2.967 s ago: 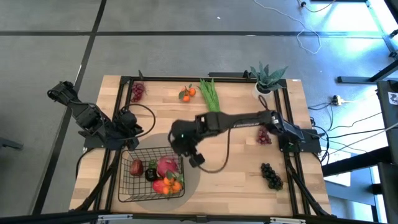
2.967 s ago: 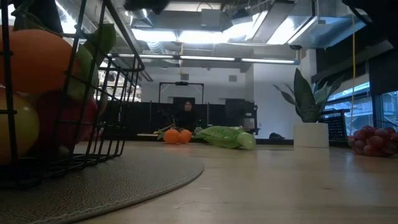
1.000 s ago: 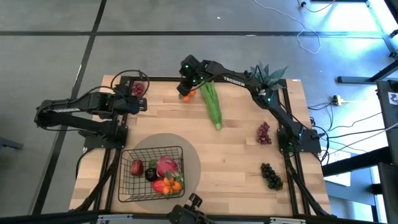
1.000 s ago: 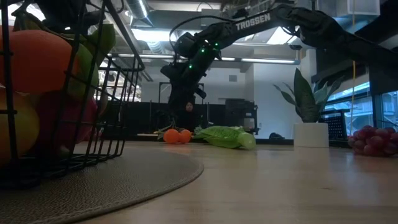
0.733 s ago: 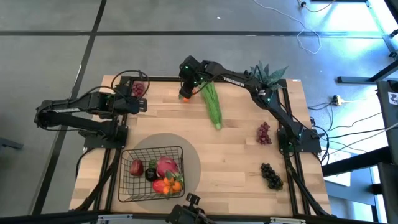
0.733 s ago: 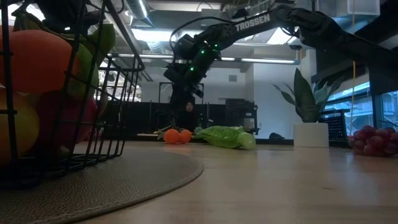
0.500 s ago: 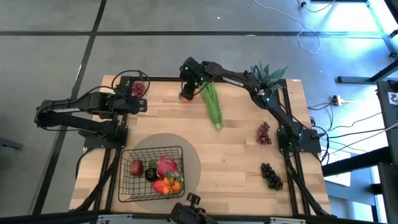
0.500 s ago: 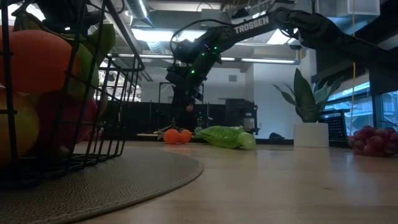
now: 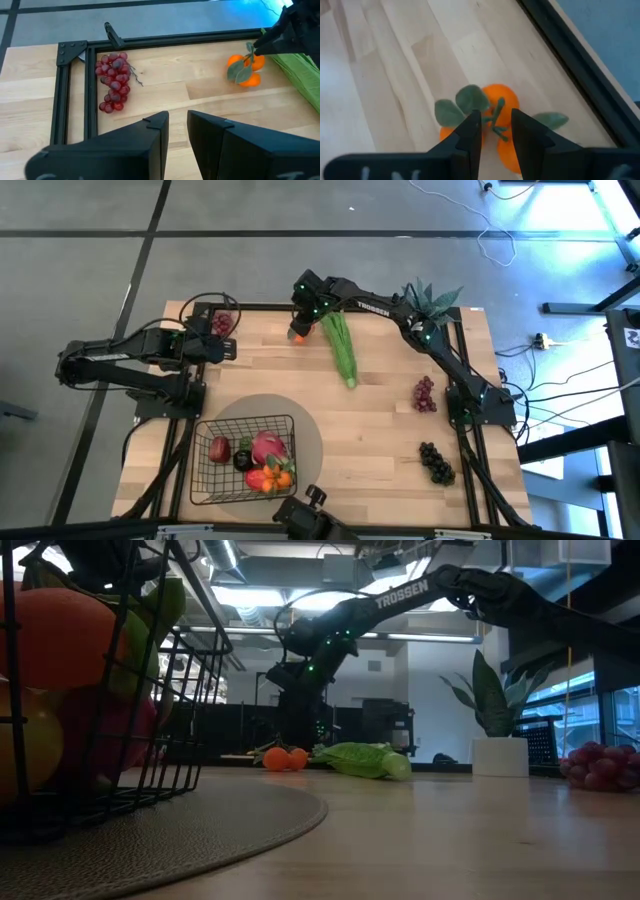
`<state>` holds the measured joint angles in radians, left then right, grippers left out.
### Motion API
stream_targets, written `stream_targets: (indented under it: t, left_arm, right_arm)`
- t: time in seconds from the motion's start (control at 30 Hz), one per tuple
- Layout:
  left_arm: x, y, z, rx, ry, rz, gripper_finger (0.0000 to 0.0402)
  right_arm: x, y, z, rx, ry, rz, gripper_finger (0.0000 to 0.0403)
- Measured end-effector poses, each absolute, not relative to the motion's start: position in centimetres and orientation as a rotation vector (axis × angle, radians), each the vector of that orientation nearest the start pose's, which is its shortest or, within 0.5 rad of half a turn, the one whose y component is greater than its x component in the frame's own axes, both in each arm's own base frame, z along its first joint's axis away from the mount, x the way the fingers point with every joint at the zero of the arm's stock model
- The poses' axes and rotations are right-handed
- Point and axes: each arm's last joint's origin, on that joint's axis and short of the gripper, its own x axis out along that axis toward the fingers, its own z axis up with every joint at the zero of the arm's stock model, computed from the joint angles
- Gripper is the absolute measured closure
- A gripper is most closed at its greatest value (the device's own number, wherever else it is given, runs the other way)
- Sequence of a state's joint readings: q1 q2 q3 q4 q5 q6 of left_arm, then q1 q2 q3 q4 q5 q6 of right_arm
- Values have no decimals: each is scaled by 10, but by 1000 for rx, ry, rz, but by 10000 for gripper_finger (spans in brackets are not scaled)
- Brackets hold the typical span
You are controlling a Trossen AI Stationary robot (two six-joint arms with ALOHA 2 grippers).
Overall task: Build produce basket
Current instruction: Put the tangerine into the black wire basket
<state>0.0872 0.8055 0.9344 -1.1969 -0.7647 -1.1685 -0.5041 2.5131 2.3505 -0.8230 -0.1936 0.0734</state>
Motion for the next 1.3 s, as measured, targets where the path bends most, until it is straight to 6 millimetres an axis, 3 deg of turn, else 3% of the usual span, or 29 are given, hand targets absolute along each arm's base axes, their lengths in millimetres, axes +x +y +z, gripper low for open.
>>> stream_targets:
  t: [0.23, 0.47, 0.7, 0.97, 1.07, 1.3]
  left_arm:
    - [113, 30, 307, -638, 446, 1228, 342]
    - [113, 30, 307, -638, 446, 1229, 342]
    - [113, 30, 307, -637, 447, 1228, 342]
    - [113, 30, 307, -637, 447, 1228, 342]
    - [113, 30, 307, -636, 448, 1228, 342]
    - [113, 29, 307, -614, 493, 1195, 342]
  right_arm:
    - [478, -257, 184, 417, 914, -294, 311]
    - [480, -260, 183, 357, 910, -326, 314]
    - [479, -259, 183, 338, 920, -316, 392]
    - [477, -257, 184, 342, 948, -273, 401]
    - [475, -252, 193, 344, 956, -252, 401]
    - [468, -221, 244, 248, 952, -172, 402]
